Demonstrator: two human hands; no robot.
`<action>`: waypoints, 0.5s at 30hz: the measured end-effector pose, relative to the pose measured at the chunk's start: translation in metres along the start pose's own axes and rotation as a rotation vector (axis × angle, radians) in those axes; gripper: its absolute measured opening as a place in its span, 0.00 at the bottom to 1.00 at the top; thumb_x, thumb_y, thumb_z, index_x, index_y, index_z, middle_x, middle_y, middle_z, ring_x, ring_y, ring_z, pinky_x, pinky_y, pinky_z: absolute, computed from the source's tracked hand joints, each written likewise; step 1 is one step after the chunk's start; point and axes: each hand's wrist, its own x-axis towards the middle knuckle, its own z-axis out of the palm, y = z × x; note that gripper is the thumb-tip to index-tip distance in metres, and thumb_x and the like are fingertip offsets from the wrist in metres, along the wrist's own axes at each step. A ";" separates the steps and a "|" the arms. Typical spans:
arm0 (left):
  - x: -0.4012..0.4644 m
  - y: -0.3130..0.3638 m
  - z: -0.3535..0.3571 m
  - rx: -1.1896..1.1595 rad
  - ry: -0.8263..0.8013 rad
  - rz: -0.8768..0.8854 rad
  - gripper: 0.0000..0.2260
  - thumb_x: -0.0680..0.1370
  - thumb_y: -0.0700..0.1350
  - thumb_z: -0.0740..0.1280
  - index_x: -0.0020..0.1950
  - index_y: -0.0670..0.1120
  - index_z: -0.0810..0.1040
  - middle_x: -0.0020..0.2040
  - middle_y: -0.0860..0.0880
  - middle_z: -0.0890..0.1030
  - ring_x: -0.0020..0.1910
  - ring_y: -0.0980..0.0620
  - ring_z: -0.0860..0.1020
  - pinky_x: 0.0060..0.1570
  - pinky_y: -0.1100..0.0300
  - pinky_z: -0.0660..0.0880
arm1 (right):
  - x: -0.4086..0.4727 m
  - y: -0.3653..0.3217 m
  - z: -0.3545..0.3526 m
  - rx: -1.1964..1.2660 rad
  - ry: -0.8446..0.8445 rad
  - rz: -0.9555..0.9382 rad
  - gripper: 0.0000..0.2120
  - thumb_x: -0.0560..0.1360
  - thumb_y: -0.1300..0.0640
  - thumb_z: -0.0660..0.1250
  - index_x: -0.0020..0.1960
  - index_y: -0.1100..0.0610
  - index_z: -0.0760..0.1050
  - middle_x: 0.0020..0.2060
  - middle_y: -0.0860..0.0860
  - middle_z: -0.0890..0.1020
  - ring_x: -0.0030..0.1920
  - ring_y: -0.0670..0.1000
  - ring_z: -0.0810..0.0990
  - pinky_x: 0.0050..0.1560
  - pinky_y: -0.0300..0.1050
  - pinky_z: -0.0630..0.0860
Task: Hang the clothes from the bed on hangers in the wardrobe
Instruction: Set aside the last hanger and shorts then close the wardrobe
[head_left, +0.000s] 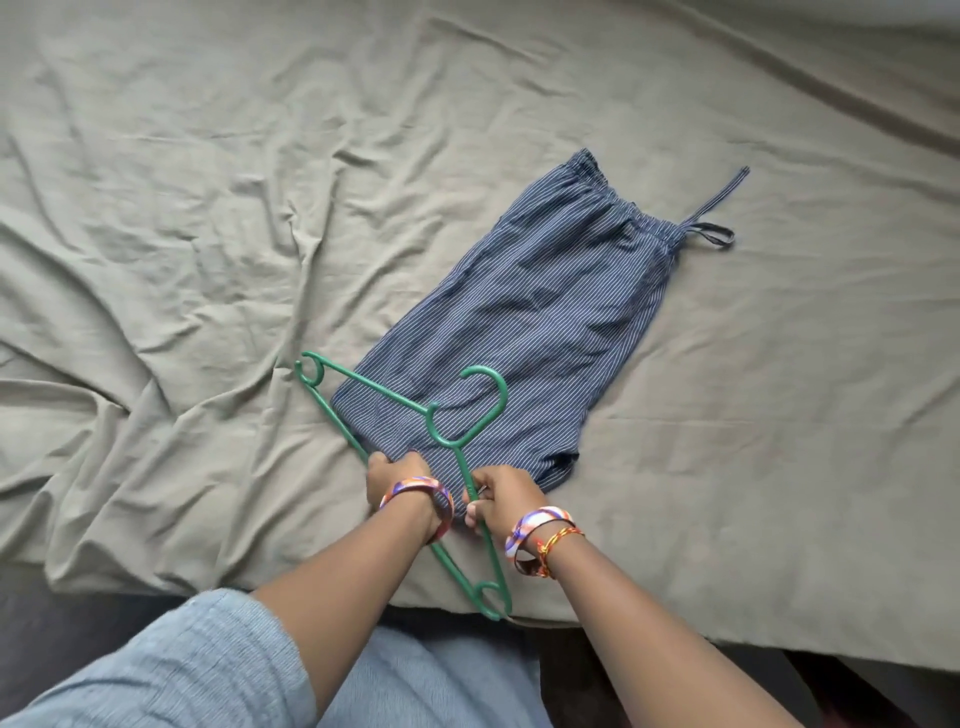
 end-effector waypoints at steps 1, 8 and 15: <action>-0.003 0.000 0.000 -0.037 0.029 0.047 0.14 0.77 0.39 0.63 0.62 0.36 0.72 0.59 0.38 0.77 0.53 0.39 0.76 0.50 0.54 0.70 | 0.000 0.002 -0.004 0.013 0.017 0.007 0.16 0.74 0.70 0.59 0.33 0.53 0.70 0.34 0.52 0.79 0.31 0.46 0.76 0.30 0.35 0.73; -0.018 0.000 0.002 -0.093 0.064 0.284 0.09 0.78 0.38 0.62 0.57 0.39 0.72 0.53 0.39 0.79 0.52 0.40 0.77 0.49 0.55 0.70 | -0.002 0.008 -0.056 -0.012 0.154 0.008 0.12 0.72 0.71 0.59 0.37 0.56 0.74 0.31 0.51 0.78 0.27 0.46 0.74 0.20 0.31 0.66; -0.021 -0.003 0.000 -0.129 0.071 0.312 0.09 0.78 0.37 0.61 0.58 0.38 0.71 0.52 0.39 0.78 0.48 0.42 0.77 0.45 0.60 0.67 | 0.009 0.011 -0.136 -0.189 0.354 0.020 0.05 0.72 0.67 0.67 0.44 0.59 0.80 0.42 0.58 0.84 0.44 0.56 0.83 0.50 0.46 0.78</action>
